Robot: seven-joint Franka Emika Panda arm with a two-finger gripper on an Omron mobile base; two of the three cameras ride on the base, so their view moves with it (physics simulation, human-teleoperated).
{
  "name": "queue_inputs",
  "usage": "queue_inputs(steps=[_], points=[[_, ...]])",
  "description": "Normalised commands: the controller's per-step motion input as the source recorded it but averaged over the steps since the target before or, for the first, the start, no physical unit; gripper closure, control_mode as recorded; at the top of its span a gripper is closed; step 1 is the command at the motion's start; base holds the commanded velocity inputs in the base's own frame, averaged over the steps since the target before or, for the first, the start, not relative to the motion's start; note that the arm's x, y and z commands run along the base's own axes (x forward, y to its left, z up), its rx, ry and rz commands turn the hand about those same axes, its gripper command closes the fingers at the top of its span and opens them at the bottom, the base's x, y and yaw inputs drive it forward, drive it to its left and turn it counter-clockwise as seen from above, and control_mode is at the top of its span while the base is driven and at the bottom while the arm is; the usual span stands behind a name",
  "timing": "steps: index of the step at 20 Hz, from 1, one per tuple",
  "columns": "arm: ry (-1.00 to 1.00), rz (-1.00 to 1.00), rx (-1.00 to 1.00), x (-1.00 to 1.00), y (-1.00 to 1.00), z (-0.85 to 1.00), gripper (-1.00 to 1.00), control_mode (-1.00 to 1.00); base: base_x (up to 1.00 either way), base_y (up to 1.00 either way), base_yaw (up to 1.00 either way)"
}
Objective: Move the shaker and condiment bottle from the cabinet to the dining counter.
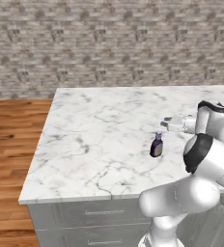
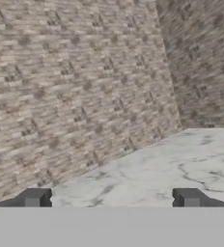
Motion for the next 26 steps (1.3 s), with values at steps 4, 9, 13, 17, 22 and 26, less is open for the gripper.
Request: queue_inputs(steps=[4,9,13,17,22,26], points=[[0.17,-0.12,-0.08,-0.38,0.00,0.70,-1.00,-1.00,0.00,0.00,0.00],[0.18,-0.14,-0.21,-0.41,0.26,0.75,-1.00,-1.00,0.00,0.00,0.00],[0.19,-0.18,-0.33,-0.56,0.51,0.73,-1.00,-1.00,0.00,0.00,0.00],[0.32,-0.13,-0.33,-0.49,0.51,0.66,-1.00,-1.00,0.00,0.00,0.00],[0.37,-0.11,-0.33,-0.47,0.48,0.31,-1.00,-1.00,0.00,0.00,0.00],[0.22,-0.12,-0.21,-0.49,0.26,0.08,-1.00,-1.00,0.00,0.00,0.00]])
